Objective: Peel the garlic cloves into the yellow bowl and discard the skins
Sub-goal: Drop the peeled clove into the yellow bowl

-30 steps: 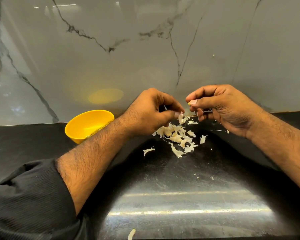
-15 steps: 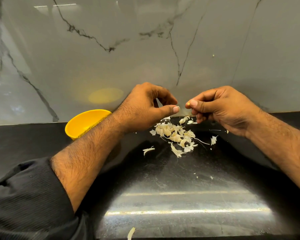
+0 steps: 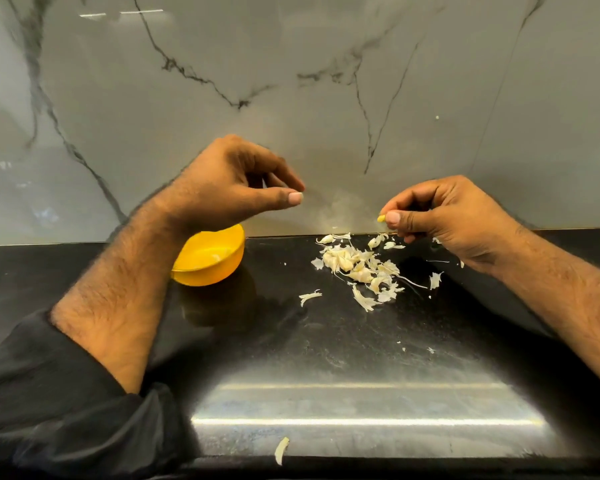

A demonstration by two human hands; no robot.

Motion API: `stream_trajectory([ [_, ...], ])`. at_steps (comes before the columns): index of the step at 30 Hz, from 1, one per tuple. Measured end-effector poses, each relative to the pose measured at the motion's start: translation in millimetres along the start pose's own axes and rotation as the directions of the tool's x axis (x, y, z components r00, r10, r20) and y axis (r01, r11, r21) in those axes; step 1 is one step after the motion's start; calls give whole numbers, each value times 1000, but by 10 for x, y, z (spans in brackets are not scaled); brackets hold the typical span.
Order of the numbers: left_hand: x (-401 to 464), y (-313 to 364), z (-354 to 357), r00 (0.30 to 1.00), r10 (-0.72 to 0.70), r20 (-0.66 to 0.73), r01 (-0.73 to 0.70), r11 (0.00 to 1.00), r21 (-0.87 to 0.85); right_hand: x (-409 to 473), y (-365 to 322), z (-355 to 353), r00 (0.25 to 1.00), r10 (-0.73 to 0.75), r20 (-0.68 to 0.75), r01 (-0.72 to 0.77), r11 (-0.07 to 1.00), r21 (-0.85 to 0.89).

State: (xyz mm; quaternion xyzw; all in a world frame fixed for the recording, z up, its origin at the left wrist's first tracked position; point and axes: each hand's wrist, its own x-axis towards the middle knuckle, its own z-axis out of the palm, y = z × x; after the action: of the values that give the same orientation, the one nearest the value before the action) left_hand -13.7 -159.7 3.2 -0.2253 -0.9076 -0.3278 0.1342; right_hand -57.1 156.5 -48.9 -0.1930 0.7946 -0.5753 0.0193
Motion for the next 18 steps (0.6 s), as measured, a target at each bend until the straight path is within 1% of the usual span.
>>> stream_trajectory([
  [2,-69,-54,-112,999,-37,-5,37,999,-24,-8,-41,79,1000,-21,16,22,999,-45],
  [5,-166,-138,-241,996,-94,-6,94,996,-8,0,-143,258,998,-49,48,53,994,-97],
  [8,-257,-249,-384,986,-143,-86,142,990,-18,20,-317,502,991,-69,118,82,991,-110],
  [11,-367,-379,-561,967,-196,-161,197,980,-9,135,-535,843,982,-134,132,149,983,-107],
  [13,-417,-463,-644,951,-228,-207,234,972,3,255,-681,1125,974,-176,144,200,965,-173],
  [15,-436,-521,-682,932,-257,-254,269,963,14,372,-777,1405,962,-196,191,243,931,-271],
  [18,-419,-551,-687,916,-273,-293,293,956,28,471,-883,1661,951,-150,271,259,866,-427],
])
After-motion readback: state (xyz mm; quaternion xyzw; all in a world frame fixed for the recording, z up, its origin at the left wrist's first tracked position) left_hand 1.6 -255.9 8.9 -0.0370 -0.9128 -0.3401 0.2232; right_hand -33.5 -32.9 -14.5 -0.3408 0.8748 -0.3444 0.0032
